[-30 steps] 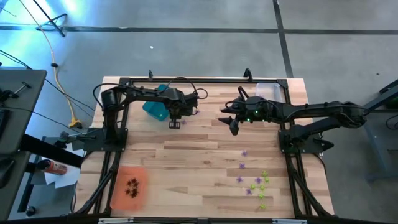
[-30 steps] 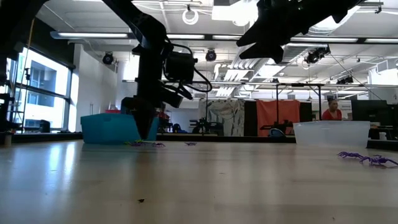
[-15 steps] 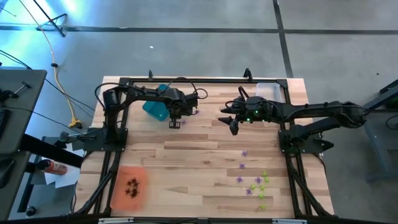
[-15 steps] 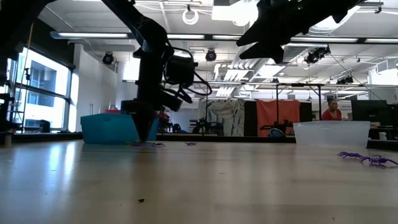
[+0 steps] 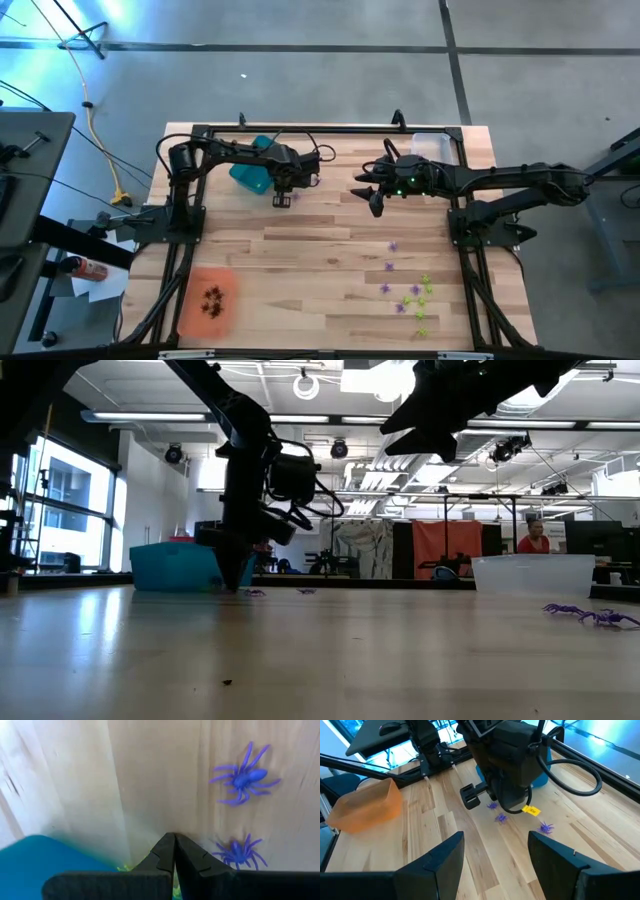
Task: Sort Halloween decoration
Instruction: Put the black spider toy into the orange bin
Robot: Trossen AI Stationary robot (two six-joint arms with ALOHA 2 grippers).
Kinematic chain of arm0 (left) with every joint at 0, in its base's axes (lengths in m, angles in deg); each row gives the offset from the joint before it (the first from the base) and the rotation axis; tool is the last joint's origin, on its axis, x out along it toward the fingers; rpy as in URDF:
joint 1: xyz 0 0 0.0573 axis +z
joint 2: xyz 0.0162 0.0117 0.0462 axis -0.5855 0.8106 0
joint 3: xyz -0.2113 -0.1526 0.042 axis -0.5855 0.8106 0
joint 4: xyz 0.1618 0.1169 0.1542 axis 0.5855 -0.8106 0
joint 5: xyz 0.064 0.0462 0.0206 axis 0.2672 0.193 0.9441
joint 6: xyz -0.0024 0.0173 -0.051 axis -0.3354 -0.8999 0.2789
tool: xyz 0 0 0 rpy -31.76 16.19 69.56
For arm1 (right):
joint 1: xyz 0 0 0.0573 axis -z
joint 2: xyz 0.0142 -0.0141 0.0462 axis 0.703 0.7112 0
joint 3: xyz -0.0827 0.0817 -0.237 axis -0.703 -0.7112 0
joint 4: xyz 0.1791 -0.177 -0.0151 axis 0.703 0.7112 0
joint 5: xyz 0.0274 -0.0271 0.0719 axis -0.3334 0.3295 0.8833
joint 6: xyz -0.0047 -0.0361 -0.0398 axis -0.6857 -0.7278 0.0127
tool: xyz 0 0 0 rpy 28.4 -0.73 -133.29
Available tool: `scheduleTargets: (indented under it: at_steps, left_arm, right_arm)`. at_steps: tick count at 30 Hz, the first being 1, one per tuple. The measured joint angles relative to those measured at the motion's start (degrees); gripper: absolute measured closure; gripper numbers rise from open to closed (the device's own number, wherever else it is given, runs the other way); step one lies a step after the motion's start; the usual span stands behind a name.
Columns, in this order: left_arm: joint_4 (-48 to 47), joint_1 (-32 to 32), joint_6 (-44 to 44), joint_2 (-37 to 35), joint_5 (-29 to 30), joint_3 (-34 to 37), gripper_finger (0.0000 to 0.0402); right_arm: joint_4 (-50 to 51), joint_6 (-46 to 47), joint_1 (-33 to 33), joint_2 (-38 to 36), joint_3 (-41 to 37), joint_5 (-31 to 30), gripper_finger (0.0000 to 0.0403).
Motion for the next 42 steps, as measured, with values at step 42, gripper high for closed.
scheduleTargets:
  at_steps: [42]
  left_arm:
    - [-0.8,-1.2,-6.0,-9.1,1.0,7.5,0.0307]
  right_arm:
    - [0.1,0.3,0.0,0.0,0.0,-2.2,0.0187]
